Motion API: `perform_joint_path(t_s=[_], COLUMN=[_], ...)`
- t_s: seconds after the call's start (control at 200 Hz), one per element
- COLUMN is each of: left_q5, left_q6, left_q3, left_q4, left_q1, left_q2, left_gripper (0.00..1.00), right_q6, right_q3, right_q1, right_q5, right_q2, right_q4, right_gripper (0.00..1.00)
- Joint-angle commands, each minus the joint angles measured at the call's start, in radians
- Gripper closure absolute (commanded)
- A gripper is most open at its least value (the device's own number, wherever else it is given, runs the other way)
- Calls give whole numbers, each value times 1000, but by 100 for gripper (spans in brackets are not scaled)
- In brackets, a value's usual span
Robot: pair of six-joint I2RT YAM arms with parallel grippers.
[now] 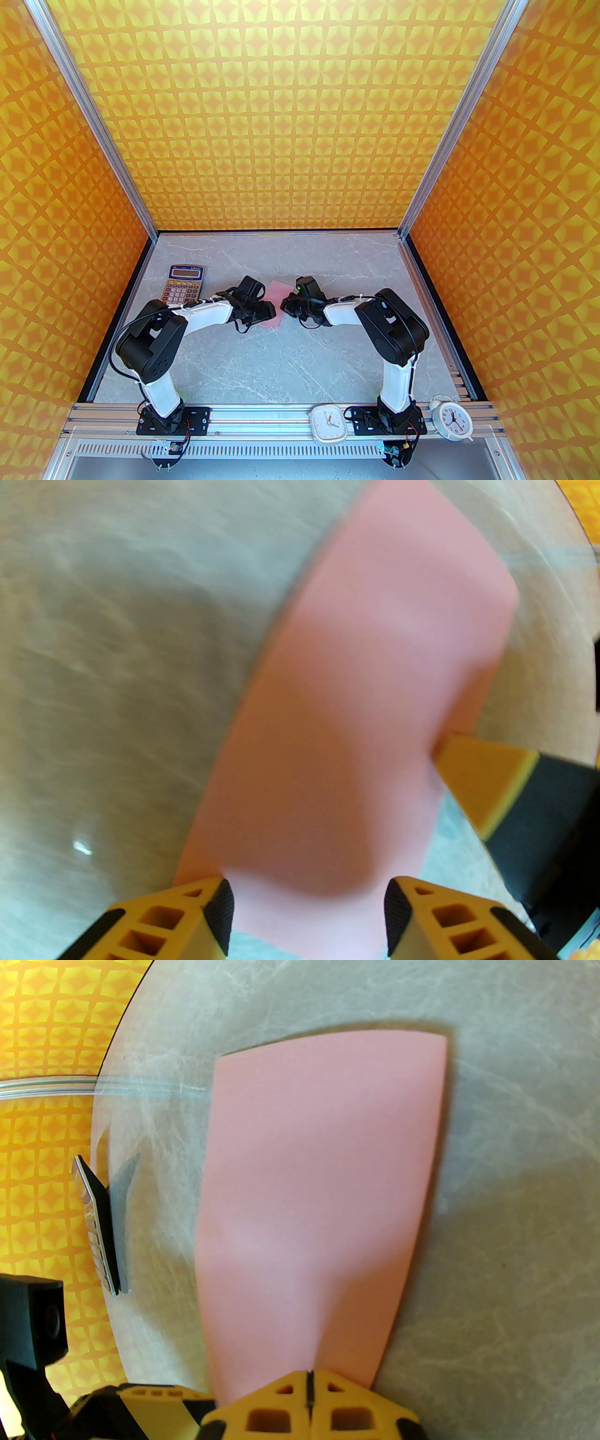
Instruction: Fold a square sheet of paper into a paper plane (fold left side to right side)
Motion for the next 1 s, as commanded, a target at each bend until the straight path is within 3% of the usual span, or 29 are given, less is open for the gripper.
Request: perform_joint_path(t_s=[0.0,0.175,0.44,0.71,0.995], left_q5=[40,23,-165,-175,-175], left_q6=[-9,4,132,104,83], left_q3=[-25,-21,43,15,13], left_q4=[44,19,-133,-124,-135], left_q1=[4,13,13,15,15], left_q2=[-31,-41,-40,-42,-25], left_gripper=[42,41,38,37,36], right_q6=[-10,-14,-45,-83,-93], right_q3=[-33,-37,-36,6,-30], right_q1=[0,0,0,29,43], right_q5=[-6,-7,-21,-50,-66], right_q2=[31,26,18,-66,-37], right_q4=[-45,-47,-46,-125,-135], right_gripper=[100,100,100,100,100])
